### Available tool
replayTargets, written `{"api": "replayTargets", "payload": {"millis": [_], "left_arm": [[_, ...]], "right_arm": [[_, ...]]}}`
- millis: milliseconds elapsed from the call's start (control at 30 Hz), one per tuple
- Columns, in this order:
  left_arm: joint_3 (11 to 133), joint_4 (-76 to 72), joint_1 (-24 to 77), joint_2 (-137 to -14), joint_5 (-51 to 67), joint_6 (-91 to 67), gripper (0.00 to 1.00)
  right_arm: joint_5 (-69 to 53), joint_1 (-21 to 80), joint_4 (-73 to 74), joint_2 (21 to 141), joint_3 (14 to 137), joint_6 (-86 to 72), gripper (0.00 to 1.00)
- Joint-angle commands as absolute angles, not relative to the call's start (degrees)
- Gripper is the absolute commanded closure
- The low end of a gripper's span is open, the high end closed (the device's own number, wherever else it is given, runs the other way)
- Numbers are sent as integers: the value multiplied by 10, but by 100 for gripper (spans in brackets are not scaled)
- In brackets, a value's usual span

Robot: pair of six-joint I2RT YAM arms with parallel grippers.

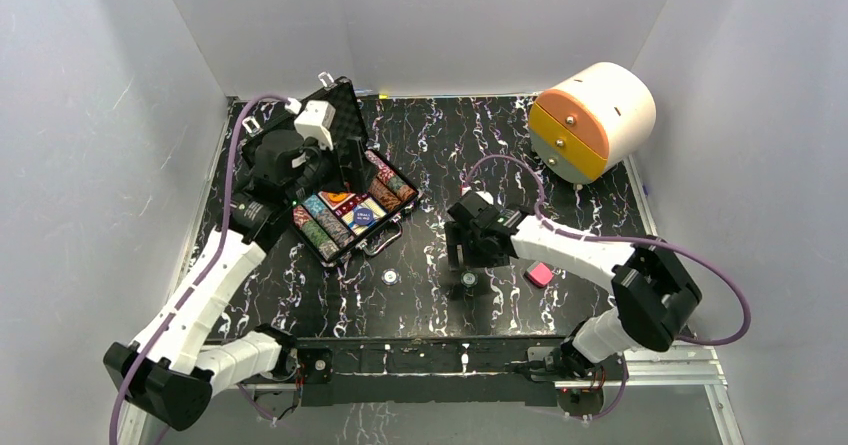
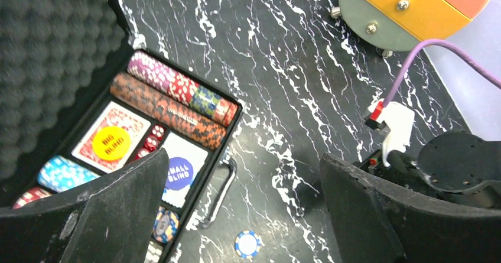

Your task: Pack up texas hold em set

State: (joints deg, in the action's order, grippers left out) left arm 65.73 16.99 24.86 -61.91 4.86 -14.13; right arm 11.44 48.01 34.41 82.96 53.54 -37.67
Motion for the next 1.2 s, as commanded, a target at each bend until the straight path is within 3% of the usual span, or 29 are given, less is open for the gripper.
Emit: {"api": "replayTargets", "payload": {"millis": [0,333,633,867,1167], "left_arm": [[616,171,250,-577,58,-211,2],[547,151,250,-562,81,-273,2],[543,158,250,-570,74,-279,2],[542,179,250,-581,65,-289,2],[476,144,250,-612,187,-265,5]], "right_arm": [[126,490,355,850,528,-399,16],[117,499,346,911,533,-410,24],[135,501,346,950,537,-420,38],[148,501,346,953,537,-429,54],[159,500,305,889,535,-463,56]]}}
